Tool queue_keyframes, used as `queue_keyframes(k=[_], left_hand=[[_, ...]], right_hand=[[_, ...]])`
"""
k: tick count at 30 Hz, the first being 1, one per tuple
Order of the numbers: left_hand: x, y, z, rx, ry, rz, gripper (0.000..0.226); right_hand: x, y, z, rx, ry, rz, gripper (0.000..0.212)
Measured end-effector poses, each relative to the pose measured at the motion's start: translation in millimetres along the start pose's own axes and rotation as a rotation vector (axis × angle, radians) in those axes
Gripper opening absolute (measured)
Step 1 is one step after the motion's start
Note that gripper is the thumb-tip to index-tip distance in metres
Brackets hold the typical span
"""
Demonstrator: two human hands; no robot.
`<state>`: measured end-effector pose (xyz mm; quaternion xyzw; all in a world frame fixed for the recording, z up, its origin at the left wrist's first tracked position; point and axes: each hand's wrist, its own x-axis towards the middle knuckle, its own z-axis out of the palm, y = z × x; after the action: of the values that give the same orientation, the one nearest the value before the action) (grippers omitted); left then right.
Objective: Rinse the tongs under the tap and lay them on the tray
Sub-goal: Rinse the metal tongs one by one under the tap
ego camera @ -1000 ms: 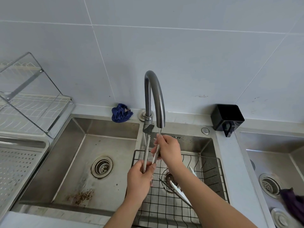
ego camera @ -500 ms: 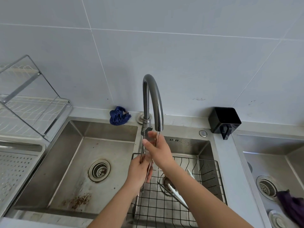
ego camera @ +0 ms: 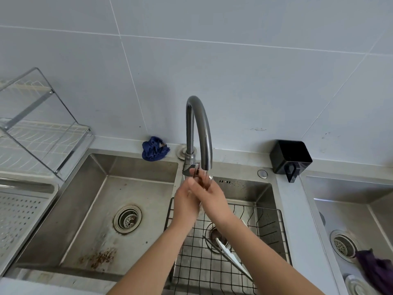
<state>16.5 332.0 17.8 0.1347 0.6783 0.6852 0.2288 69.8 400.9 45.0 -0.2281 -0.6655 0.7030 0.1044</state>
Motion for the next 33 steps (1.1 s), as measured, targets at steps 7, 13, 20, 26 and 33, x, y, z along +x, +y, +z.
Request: queue_keyframes(k=[7, 13, 20, 26, 33], left_hand=[[0, 18, 11, -0.162, -0.097, -0.421, 0.037], [6, 16, 10, -0.561, 0.02, -0.38, 0.04], [19, 34, 7, -0.456, 0.01, -0.287, 0.032], [29, 38, -9, -0.634, -0.03, -0.329, 0.026], [26, 35, -16, -0.474, 0.029, -0.241, 0.023]], right_hand=[[-22, 39, -9, 0.06, -0.031, 0.028, 0.082], [-22, 41, -19, -0.422, 0.097, -0.044, 0.086], [-14, 34, -15, -0.539, 0.08, -0.045, 0.048], [-1, 19, -20, -0.527, -0.046, -0.033, 0.046], [34, -5, 2, -0.896, 0.071, -0.122, 0.046]])
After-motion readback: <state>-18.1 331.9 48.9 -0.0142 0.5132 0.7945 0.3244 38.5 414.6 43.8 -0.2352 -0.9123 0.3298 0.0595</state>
